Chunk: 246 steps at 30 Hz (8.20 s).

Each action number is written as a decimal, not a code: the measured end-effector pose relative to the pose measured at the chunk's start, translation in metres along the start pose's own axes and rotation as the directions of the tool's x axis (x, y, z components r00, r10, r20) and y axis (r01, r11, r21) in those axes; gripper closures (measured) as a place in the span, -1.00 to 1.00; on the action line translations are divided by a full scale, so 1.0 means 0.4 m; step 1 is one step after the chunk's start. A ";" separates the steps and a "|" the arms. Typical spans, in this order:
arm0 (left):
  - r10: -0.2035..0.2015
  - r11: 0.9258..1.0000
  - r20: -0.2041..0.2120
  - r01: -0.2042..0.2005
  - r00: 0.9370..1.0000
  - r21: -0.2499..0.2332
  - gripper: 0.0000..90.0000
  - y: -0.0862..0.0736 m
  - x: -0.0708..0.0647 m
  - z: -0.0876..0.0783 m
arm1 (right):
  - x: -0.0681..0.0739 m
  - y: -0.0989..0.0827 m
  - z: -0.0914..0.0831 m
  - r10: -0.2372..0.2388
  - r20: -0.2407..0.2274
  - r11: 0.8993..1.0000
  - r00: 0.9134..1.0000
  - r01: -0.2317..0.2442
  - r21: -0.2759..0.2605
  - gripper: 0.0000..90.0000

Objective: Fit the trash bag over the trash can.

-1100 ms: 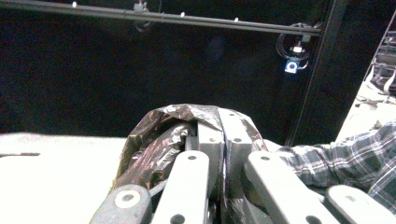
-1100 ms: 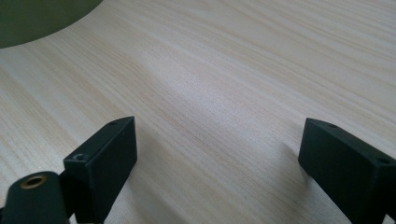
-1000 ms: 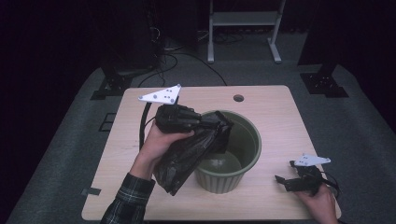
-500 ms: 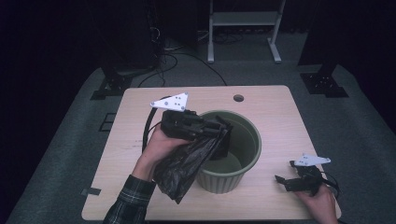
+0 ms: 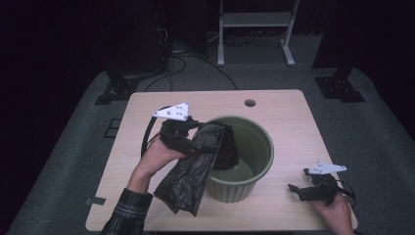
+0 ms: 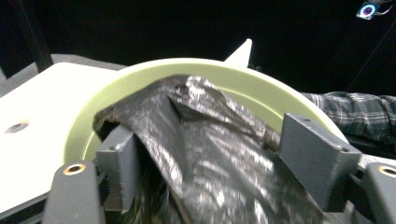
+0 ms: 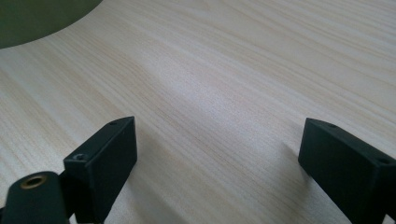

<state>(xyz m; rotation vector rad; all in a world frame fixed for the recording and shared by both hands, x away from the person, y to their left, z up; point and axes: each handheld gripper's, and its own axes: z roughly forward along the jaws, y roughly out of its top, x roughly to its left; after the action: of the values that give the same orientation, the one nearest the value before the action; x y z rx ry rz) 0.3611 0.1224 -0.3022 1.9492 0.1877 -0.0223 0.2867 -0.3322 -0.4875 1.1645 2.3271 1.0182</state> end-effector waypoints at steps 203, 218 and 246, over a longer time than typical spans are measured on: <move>0.008 0.965 0.027 0.000 1.000 -0.263 0.85 -0.086 -0.021 -0.097 | 0.202 0.585 -0.083 -0.401 -0.417 0.893 0.815 0.247 -0.375 1.00; -0.011 0.955 -0.070 -0.011 0.998 -0.298 0.10 -0.080 -0.027 -0.097 | 0.166 0.578 -0.064 -0.330 -0.340 0.923 0.881 0.226 -0.311 1.00; -0.013 0.962 -0.049 -0.001 0.999 -0.272 0.99 -0.036 0.000 -0.068 | 0.090 0.564 -0.068 -0.215 -0.308 0.936 0.927 0.106 -0.335 0.52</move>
<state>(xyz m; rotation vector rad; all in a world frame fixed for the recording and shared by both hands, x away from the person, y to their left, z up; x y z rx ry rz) 0.3569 0.1526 -0.3051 1.6750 0.2185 0.0464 0.3734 -0.2241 -0.3037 0.7023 2.3415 1.5594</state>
